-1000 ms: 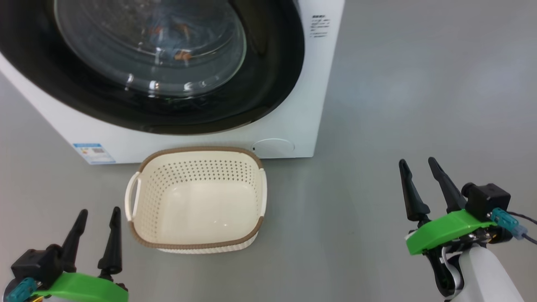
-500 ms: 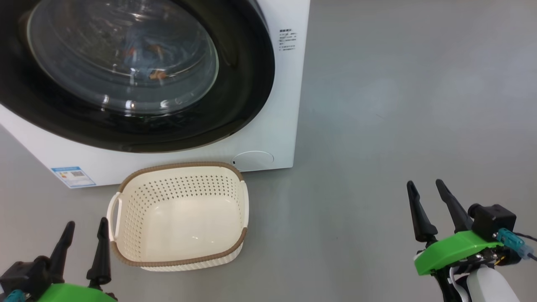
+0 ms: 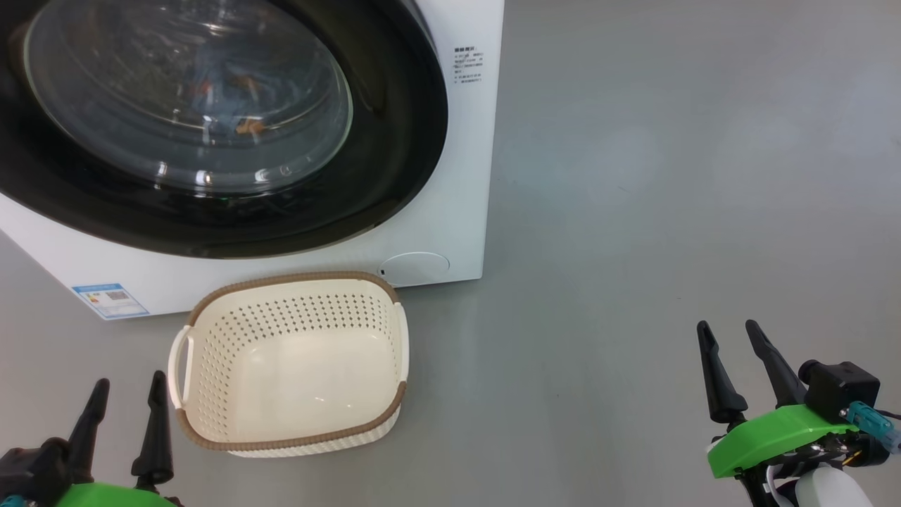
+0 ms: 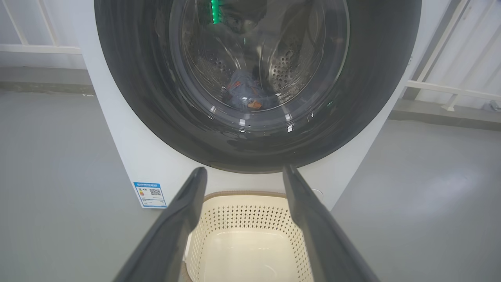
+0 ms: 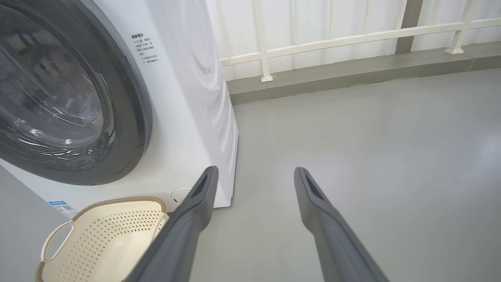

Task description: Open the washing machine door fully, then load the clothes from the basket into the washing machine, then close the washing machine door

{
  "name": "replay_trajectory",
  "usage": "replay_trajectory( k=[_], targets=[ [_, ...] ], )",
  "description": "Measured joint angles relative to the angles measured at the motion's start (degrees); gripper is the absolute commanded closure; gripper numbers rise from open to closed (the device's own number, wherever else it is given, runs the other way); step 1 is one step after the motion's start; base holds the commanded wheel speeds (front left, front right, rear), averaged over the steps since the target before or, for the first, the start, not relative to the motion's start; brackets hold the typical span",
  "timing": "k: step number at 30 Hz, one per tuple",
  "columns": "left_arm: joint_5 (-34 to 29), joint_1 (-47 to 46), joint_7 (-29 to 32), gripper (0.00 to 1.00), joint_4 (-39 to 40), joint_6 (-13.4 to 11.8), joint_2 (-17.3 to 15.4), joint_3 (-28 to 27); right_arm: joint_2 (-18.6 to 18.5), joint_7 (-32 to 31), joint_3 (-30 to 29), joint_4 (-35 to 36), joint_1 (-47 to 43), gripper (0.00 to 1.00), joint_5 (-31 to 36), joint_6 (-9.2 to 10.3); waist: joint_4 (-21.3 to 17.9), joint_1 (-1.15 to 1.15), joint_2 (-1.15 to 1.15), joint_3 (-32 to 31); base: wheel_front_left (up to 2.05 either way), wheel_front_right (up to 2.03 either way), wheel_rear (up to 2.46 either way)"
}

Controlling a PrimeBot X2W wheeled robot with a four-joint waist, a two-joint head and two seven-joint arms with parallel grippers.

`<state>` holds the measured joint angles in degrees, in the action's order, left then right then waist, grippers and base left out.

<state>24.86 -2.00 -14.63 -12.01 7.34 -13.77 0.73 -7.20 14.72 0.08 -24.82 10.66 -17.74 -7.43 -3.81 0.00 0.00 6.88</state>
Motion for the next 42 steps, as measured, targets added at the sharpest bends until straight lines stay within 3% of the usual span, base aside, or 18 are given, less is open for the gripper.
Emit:
replay_trajectory(
  k=[28,29,33,42],
  targets=[
    [0.0,1.1,0.0,0.0,-0.1,0.0,0.0,0.4,0.2,0.0,-0.3,0.7,-1.1,0.0,0.0,0.0,1.0,0.0,0.0,-1.3,0.0,0.0,0.0],
    [0.0,1.1,0.0,1.0,-0.3,0.0,0.1,0.4,0.3,0.0,-0.2,0.4,-1.2,1.0,0.0,0.0,1.1,0.0,0.0,-1.4,0.0,0.0,0.0],
    [0.8,1.6,0.3,1.0,-1.7,0.0,2.1,1.0,0.9,-0.5,0.0,-1.3,-2.2,1.0,-0.6,0.0,1.1,0.0,0.0,-1.4,0.0,0.0,0.0],
    [5.5,1.9,1.6,1.0,-1.8,0.0,2.3,0.8,1.3,-2.0,-0.4,-0.9,-2.2,1.0,-5.7,0.0,1.3,-0.01,0.0,-1.9,0.0,0.0,0.0]
  ],
)
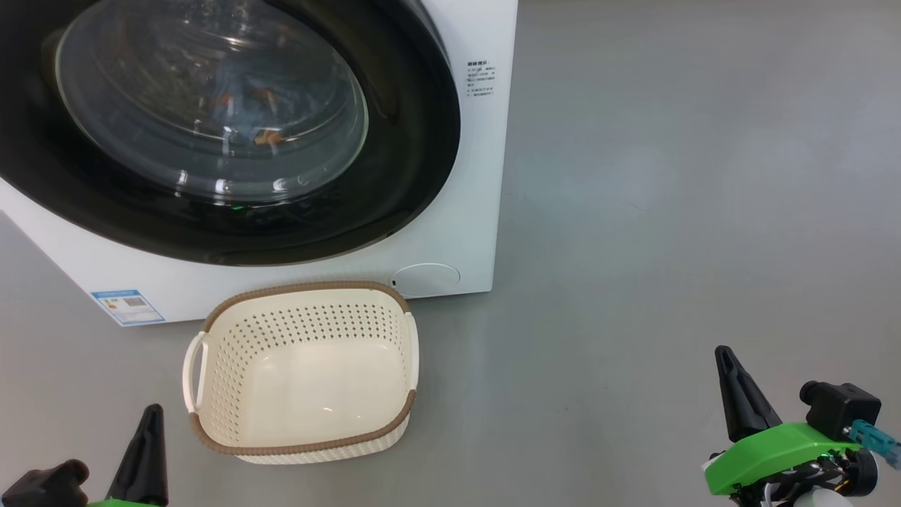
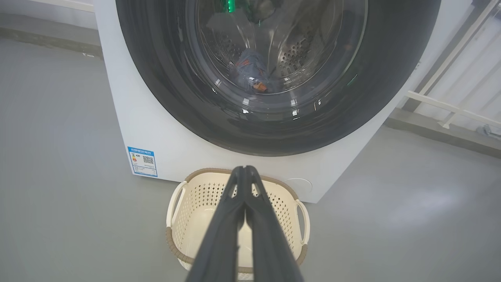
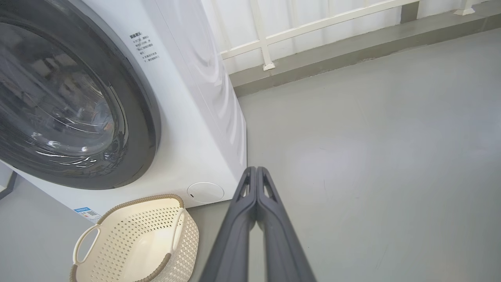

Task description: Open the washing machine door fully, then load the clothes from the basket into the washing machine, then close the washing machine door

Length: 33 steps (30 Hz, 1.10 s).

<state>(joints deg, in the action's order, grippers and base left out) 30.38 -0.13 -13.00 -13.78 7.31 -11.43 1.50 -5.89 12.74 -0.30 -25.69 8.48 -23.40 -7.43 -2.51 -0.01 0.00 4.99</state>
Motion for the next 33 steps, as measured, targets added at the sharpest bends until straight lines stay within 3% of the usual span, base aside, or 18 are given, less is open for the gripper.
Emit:
replay_trajectory(
  k=[33],
  targets=[
    [17.7,-0.2,5.5,1.0,-0.4,0.0,2.4,-1.5,0.7,-5.2,-2.0,2.8,0.0,1.0,-19.7,0.0,0.7,0.0,0.0,-1.4,0.0,0.0,0.0]
  ],
)
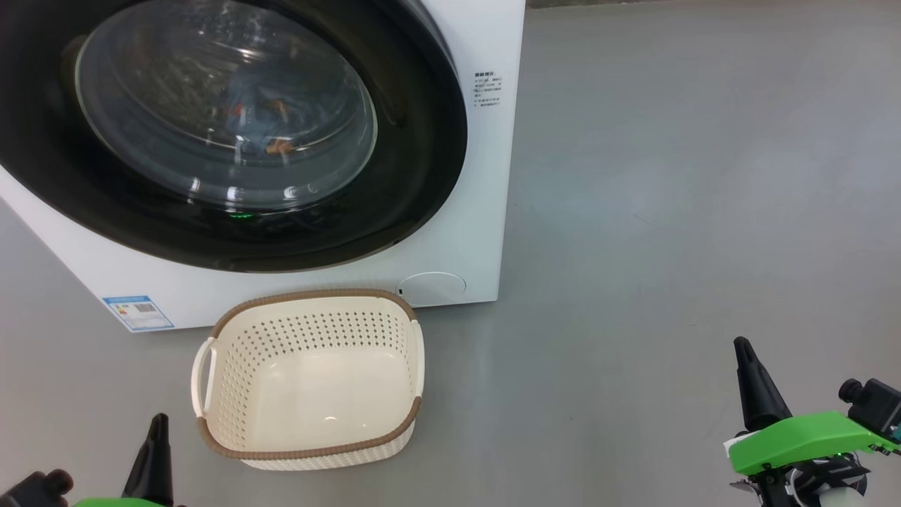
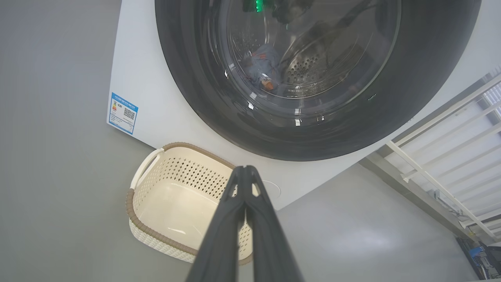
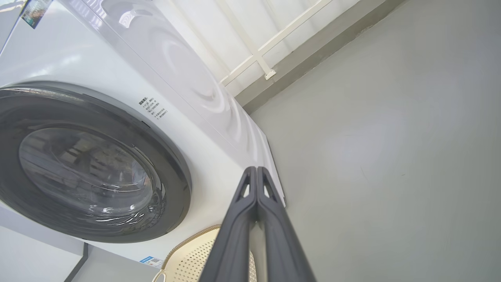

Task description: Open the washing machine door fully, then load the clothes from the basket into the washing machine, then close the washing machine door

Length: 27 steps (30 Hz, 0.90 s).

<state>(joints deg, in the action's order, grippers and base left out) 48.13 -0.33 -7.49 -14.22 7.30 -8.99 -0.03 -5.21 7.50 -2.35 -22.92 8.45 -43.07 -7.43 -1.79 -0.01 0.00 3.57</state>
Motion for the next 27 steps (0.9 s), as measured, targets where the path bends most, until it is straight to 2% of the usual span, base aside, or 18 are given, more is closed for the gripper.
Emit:
replay_trajectory(
  k=[27],
  targets=[
    [14.4,-1.1,4.2,1.0,-0.3,0.0,2.3,-1.2,1.1,-4.7,-1.7,2.2,-1.2,1.0,-15.8,0.01,0.6,0.0,0.0,-1.2,0.0,0.0,0.0]
  ],
)
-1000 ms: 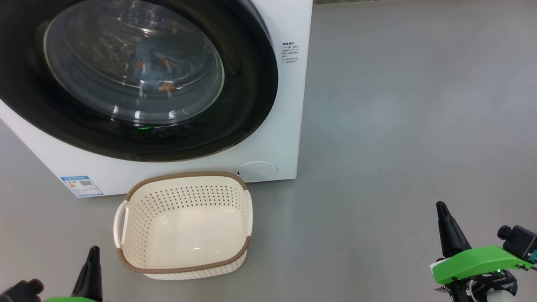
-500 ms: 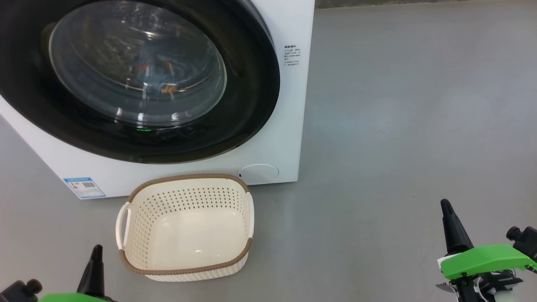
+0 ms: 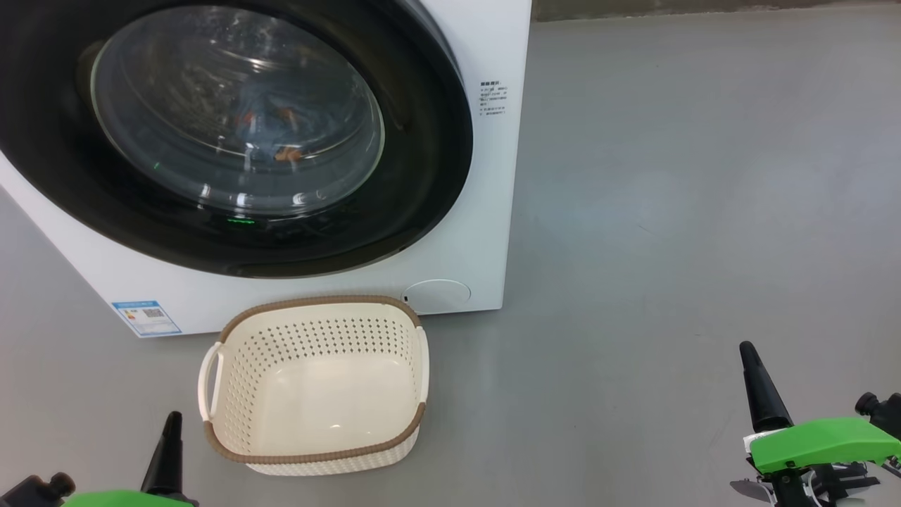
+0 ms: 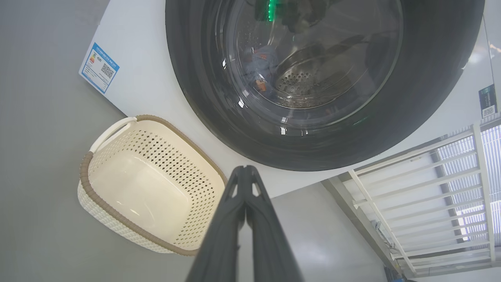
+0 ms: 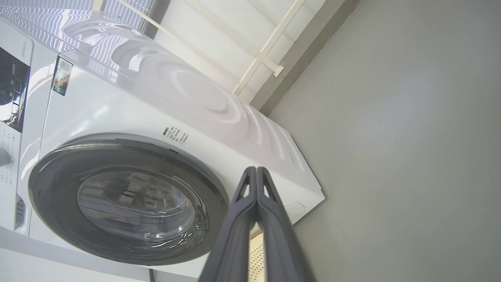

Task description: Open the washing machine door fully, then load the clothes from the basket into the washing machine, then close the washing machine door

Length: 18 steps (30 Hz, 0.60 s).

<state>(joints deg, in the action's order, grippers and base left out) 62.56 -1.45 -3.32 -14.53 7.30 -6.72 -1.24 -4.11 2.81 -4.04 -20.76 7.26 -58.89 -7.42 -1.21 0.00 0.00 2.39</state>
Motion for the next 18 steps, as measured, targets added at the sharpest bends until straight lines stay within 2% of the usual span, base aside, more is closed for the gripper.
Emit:
replay_trajectory(
  k=[18],
  targets=[
    [9.4,-0.8,3.0,1.0,-0.3,0.0,1.0,-1.0,0.3,-2.9,-1.3,1.4,0.0,1.0,-10.6,0.0,0.4,0.0,0.0,-0.8,0.0,0.0,0.0]
  ],
)
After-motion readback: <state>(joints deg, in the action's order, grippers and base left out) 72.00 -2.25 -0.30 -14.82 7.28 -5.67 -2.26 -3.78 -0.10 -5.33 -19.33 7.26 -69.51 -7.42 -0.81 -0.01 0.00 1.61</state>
